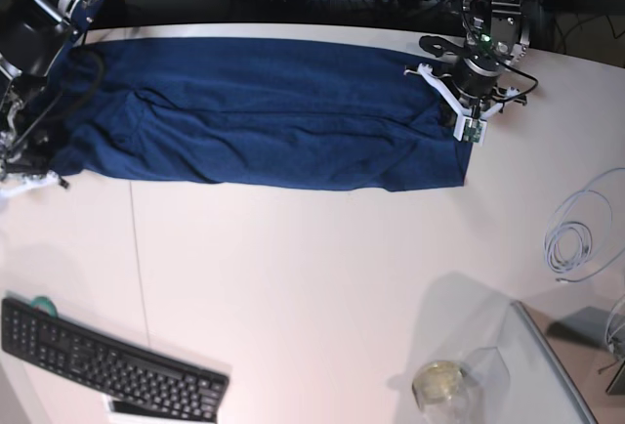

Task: Layout the t-shirt on the table in an organized manner, then fold the t-shirt properly
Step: 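Hold the shirt ends with both grippers and tug them taut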

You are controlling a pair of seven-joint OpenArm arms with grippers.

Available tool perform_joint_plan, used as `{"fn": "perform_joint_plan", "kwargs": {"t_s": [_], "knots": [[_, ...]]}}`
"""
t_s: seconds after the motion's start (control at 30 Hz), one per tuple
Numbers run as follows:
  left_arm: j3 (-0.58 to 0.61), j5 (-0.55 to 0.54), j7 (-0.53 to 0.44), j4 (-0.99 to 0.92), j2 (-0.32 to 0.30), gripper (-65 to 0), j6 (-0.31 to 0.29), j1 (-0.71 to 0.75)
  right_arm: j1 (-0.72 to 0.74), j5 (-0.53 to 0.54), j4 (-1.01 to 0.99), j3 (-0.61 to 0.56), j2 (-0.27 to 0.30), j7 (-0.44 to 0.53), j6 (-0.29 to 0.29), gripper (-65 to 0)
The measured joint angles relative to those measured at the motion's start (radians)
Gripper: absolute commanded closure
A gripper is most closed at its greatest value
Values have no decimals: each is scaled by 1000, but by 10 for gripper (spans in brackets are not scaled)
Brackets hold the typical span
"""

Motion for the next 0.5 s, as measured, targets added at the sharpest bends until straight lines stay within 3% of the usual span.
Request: {"fn": "perform_joint_plan", "kwargs": {"t_s": [0.07, 0.3, 0.5], "knots": [[0, 0, 0, 0, 0, 0, 0, -1, -1, -4, -19, 0, 3, 19, -45, -14], [0, 0, 0, 0, 0, 0, 0, 0, 0, 6, -65, -2, 3, 108, -109, -14], [0, 0, 0, 7, 0, 0, 0, 0, 0, 6, -60, -2, 6, 132, -115, -14]]}}
